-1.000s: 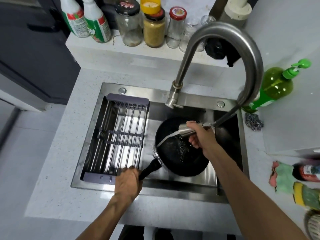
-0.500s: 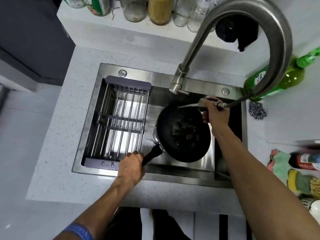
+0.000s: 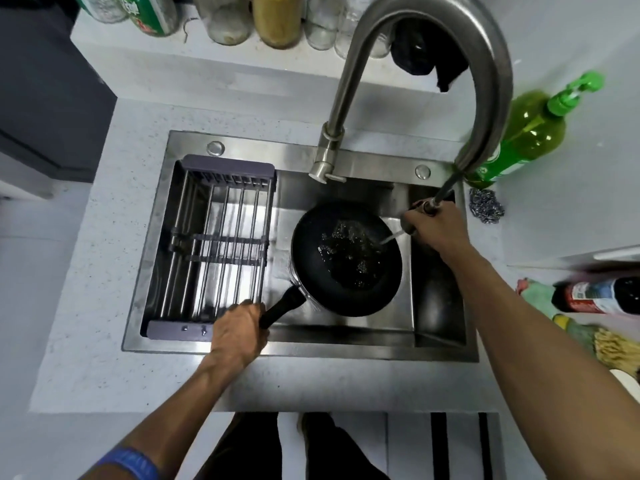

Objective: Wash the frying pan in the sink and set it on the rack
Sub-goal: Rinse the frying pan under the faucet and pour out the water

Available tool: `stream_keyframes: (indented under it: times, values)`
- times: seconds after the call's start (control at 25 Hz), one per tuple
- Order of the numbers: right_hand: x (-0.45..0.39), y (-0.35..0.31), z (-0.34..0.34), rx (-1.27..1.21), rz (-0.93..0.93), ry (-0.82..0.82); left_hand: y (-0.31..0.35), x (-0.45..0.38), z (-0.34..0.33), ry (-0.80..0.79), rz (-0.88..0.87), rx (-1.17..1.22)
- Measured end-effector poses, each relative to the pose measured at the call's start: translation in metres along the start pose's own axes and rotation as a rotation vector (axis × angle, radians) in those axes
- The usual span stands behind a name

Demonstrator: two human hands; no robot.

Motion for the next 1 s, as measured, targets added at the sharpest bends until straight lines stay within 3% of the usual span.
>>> stream_keyframes:
  times: [0.32,0.6,0.84,1.0]
  values:
    - [0.025,0.013,0.007,0.143,-0.06,-0.073,0.004,0.002,0.002,-0.006,0.033,-0.022]
    - [0.06,0.002,-0.052,-0.403,-0.22,-0.278,0.006,0.007,0.002,-0.014,0.058,-0.01]
    - [0.053,0.007,-0.046,-0.393,-0.214,-0.191,0.005,0.006,-0.001,-0.027,0.058,-0.026]
    - [0.058,0.003,-0.064,-0.441,-0.229,-0.262,0.005,0.008,0.001,-0.027,0.059,0.008]
Point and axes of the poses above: each hand's wrist, its own x-axis away from the middle knuckle, its own z-axis out of the back of the hand, y = z × x, the point moved 6 cm from there along -x, towards the middle knuckle, and after that the axes turned 13 degrees about -x, right-handed, at the moved point
